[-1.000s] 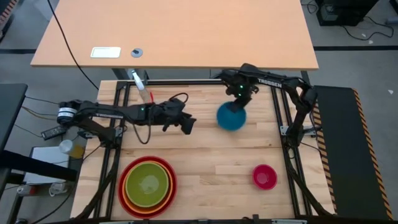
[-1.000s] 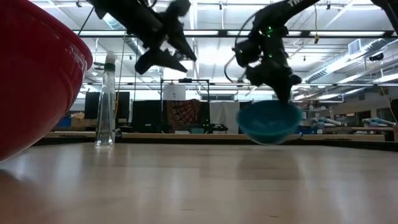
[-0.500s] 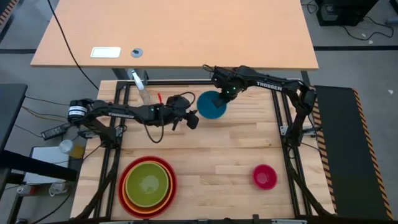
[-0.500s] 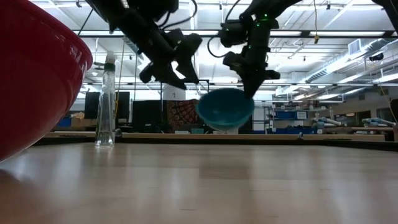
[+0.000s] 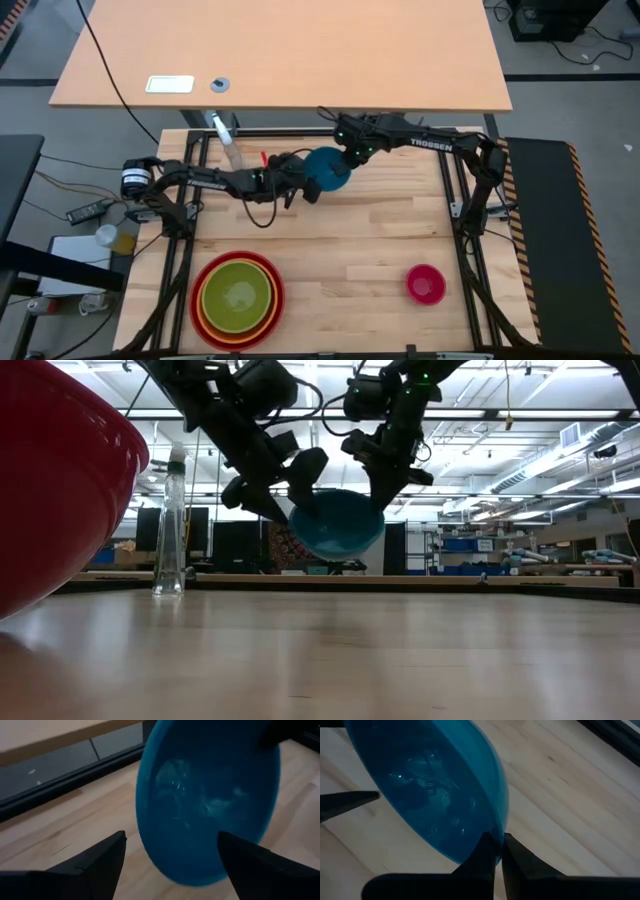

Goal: Nest bowls inside each other
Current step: Stack the blue bowl into the green bowl

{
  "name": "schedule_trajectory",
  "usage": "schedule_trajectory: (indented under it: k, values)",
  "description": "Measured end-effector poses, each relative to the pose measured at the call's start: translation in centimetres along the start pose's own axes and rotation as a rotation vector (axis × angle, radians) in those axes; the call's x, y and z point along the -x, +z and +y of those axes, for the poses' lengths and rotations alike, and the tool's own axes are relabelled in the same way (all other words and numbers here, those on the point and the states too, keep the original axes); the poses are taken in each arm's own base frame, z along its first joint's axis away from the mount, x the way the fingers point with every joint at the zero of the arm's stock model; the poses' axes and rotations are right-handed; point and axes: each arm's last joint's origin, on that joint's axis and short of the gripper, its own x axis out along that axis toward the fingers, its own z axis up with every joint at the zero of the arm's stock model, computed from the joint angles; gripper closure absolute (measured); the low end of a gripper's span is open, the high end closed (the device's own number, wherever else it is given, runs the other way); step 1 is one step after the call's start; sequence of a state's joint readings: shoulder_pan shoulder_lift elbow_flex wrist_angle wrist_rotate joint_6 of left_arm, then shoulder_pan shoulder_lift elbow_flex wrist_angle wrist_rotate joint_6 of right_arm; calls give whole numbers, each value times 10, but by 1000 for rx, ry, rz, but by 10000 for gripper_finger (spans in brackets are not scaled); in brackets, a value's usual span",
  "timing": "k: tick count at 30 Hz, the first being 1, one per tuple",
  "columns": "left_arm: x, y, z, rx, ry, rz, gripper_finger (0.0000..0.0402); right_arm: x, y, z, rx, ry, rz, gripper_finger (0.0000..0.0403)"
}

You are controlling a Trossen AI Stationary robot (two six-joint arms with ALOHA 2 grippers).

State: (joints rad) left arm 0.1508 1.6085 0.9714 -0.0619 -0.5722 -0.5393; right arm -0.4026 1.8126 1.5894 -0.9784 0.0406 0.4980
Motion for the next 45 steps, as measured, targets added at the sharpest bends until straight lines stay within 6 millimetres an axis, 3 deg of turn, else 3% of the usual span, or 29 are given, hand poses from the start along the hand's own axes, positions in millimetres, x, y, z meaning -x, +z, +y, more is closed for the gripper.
schedule_trajectory:
  k: [6, 11, 25, 45]
  values:
    - [-9, 3, 9, 45, 35, 2, 102, 0, 0, 3, 7, 13, -13, 385]
    - [-13, 6, 16, 66, 27, 21, 145, 4, 1, 4, 3, 30, -32, 384]
    - [-20, 8, 24, 103, 12, 51, 383, 11, 0, 10, 14, 109, -43, 366]
    - [-20, 4, 25, 79, -34, 126, 393, 12, 11, 16, 68, 180, -154, 205]
